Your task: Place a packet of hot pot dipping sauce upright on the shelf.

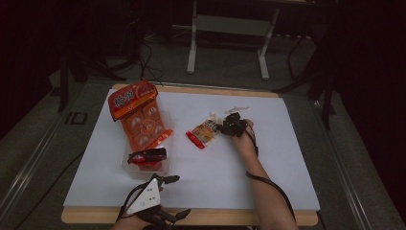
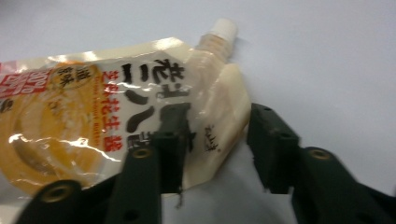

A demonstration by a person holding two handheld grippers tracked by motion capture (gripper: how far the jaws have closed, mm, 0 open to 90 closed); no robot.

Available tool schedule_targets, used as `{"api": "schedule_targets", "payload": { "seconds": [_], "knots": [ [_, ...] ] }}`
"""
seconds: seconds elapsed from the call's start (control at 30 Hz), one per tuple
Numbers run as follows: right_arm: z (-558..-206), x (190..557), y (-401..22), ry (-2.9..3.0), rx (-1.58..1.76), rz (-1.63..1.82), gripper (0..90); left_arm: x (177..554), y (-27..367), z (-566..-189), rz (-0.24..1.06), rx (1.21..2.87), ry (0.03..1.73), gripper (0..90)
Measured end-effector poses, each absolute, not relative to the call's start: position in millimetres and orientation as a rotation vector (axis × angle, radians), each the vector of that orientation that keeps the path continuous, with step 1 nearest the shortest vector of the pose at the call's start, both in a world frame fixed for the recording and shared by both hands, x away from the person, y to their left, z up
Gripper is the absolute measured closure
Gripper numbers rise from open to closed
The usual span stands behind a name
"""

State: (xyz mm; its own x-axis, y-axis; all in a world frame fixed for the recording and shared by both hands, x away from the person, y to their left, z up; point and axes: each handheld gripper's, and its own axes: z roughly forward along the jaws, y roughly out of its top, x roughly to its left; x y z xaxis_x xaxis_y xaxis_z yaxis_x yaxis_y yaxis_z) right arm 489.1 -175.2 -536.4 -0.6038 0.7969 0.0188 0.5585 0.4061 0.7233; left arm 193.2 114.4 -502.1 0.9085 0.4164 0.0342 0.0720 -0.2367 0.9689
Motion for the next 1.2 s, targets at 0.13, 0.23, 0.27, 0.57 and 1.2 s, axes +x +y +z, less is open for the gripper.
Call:
{"api": "schedule_targets", "payload": {
  "seconds": [0.13,0.23,0.27,0.57,1.2],
  "knots": [
    [-535.2,487.8,-172.2,2.365,1.158,1.017,73.8,192.9,114.0,-501.9,0.327,1.793,0.369,2.8],
    [-534.7,488.0,-172.0,2.379,1.176,1.031,82.0,193.1,113.9,-502.0,0.326,1.794,0.368,2.8],
    [-534.5,487.9,-171.3,2.384,1.182,1.036,85.6,192.9,113.9,-502.1,0.326,1.792,0.369,2.8],
    [-524.8,481.6,-171.9,2.390,1.201,1.068,89.1,195.4,116.2,-501.2,0.322,1.770,0.409,2.8],
    [-456.1,441.9,-153.4,2.346,1.009,1.312,89.3,201.4,120.1,-496.6,0.248,1.756,0.484,2.8]
  ]
}}
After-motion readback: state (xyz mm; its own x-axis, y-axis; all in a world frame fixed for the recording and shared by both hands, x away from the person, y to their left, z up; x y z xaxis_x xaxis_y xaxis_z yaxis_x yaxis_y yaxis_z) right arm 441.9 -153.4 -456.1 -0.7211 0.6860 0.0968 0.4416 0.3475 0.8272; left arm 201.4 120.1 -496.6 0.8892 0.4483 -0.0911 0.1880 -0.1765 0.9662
